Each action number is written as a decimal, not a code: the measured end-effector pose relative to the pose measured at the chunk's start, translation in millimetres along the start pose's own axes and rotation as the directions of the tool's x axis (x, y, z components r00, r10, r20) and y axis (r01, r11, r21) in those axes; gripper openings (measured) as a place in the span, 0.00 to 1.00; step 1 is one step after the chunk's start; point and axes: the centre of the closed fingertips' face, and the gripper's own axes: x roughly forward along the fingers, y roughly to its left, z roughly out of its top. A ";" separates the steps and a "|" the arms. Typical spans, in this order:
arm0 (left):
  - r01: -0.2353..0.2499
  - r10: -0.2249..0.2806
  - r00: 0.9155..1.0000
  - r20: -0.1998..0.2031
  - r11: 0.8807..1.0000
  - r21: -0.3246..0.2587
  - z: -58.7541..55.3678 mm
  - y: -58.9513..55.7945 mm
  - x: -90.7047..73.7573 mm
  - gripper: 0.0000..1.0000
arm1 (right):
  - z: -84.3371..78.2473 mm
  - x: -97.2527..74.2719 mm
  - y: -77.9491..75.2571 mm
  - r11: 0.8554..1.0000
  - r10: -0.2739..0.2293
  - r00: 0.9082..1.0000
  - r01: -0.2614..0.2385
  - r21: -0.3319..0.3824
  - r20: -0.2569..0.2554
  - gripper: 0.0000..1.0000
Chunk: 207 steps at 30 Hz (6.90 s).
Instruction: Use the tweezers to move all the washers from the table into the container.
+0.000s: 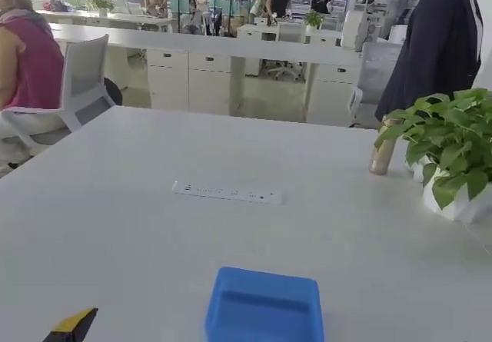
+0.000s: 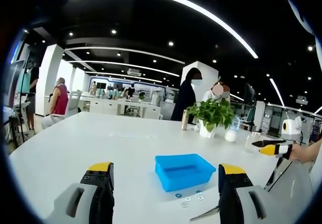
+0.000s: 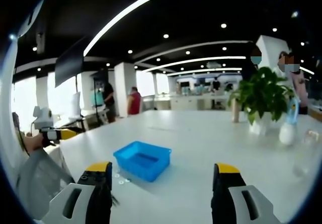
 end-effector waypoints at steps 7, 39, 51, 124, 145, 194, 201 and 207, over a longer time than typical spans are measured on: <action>0.045 -0.045 0.999 -0.025 0.999 0.009 -4.3 -8.9 1.7 0.84 | -0.9 -2.5 -11.1 0.999 -0.054 0.999 0.054 0.002 -0.001 0.80; 0.712 -0.601 0.548 -0.582 0.700 -0.053 -120.3 -62.8 6.1 0.20 | -91.4 53.1 120.6 0.942 0.198 0.847 -0.304 -0.145 -0.493 0.24; 0.790 -0.546 0.459 -0.701 0.611 0.041 -150.8 -68.8 21.2 0.11 | -128.8 53.6 117.8 0.926 0.213 0.774 -0.354 -0.128 -0.597 0.24; 0.926 -0.714 0.373 -0.593 0.332 0.182 -72.5 -134.5 -9.2 0.00 | -116.3 75.0 194.4 0.670 0.464 0.650 -0.702 -0.241 -0.602 0.05; 0.857 -0.616 0.508 -0.603 0.435 0.278 -51.2 -72.9 10.9 0.00 | -102.2 128.9 196.8 0.673 0.408 0.686 -0.672 -0.309 -0.603 0.07; 0.868 -0.596 0.490 -0.636 0.401 0.292 -50.7 -60.6 43.1 0.00 | -101.6 157.6 188.3 0.756 0.429 0.737 -0.609 -0.238 -0.522 0.08; 0.878 -0.600 0.473 -0.645 0.386 0.284 -52.2 -60.6 42.9 0.00 | -100.7 158.0 187.6 0.764 0.440 0.739 -0.607 -0.219 -0.511 0.07; 0.883 -0.610 0.457 -0.647 0.398 0.249 -52.3 -61.2 40.6 0.00 | -101.7 155.6 188.9 0.773 0.452 0.716 -0.612 -0.167 -0.532 0.05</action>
